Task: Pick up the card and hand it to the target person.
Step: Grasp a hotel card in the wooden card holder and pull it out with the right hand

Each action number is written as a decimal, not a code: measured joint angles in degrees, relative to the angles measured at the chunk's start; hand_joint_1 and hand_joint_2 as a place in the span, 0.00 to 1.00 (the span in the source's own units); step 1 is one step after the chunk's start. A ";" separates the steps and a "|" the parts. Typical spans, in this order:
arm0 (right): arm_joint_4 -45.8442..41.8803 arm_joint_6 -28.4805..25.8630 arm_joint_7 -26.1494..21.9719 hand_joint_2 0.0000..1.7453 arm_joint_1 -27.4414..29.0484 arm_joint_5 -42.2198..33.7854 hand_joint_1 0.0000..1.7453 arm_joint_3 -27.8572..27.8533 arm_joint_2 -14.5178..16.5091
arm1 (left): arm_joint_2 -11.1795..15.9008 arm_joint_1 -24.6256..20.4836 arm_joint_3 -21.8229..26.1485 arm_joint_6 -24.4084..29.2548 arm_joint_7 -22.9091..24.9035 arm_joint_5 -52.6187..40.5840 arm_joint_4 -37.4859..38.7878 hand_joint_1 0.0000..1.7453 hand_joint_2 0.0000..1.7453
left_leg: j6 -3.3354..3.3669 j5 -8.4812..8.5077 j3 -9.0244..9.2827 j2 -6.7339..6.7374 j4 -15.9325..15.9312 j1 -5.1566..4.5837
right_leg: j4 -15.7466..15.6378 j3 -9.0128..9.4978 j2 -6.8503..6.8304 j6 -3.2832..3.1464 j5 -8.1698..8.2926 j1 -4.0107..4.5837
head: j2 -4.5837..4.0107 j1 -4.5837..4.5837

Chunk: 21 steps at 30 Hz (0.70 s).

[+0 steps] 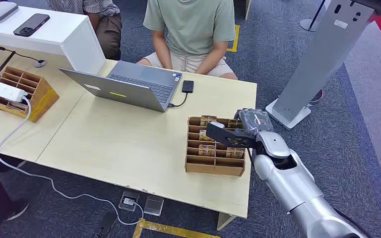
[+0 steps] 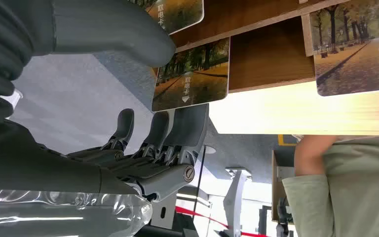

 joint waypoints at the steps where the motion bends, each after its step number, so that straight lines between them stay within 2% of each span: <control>1: 0.01 -0.04 -0.01 1.00 0.00 0.00 0.50 0.02 0.01 | 0.00 0.00 0.00 0.00 -0.03 0.00 0.00 0.00 0.00 | 0.00 0.00 0.00 0.00 0.00 0.00 | 0.00 0.00 0.00 0.00 0.00 0.00 | 0.00 0.00; 8: 0.19 -0.46 -0.16 1.00 -0.03 -0.01 0.64 0.21 0.04 | 0.00 0.01 0.00 -0.02 -0.45 0.00 0.02 0.00 0.00 | 0.00 0.00 -0.01 0.00 0.00 0.00 | 0.00 0.00 0.00 0.00 0.00 0.00 | 0.00 -0.01; 21: 0.71 -1.35 -0.16 1.00 -0.05 -0.05 0.71 0.35 0.04 | 0.00 0.01 0.00 -0.03 -0.93 -0.02 0.02 0.00 0.00 | 0.00 0.00 -0.02 0.00 0.00 0.00 | 0.00 -0.02 0.00 0.00 0.00 0.00 | 0.00 0.00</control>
